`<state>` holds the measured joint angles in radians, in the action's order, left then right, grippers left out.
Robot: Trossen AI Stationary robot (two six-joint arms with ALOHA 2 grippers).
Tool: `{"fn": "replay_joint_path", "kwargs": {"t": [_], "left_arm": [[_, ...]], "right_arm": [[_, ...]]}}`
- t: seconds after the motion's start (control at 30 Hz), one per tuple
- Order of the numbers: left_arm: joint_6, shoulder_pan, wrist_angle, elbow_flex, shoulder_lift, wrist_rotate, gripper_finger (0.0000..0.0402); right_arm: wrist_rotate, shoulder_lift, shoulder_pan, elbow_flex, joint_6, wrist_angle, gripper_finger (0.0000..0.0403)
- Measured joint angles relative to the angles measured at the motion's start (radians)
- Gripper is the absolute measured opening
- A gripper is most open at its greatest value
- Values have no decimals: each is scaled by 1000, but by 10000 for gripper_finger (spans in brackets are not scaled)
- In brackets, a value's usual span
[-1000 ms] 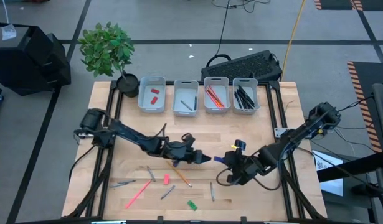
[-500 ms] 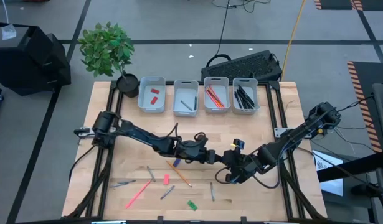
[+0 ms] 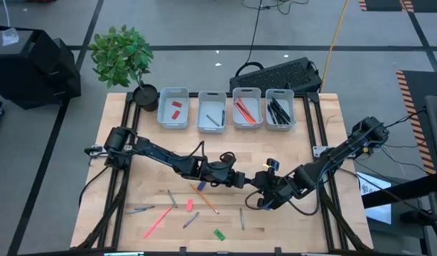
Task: Sort crayons/erasers/pens/pencils in bins
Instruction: Put the blue eraser into the top left gray bin
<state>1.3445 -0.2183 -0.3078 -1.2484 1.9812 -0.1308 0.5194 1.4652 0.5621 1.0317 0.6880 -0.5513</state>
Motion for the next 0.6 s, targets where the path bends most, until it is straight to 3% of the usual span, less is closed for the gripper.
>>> {"fn": "replay_joint_path", "kwargs": {"t": [0.27,0.43,0.53,0.6], "left_arm": [[-46,-5,54,1,2,-51,18],[-64,-6,147,1,-24,-76,18],[-94,3,249,-8,-76,-107,18],[-126,22,435,-46,-116,-115,18]], "right_arm": [[-105,-39,1,0,6,-7,147],[-94,-144,8,0,8,-67,181],[-59,-218,8,0,52,-129,197],[-39,-262,5,0,68,-161,209]]}}
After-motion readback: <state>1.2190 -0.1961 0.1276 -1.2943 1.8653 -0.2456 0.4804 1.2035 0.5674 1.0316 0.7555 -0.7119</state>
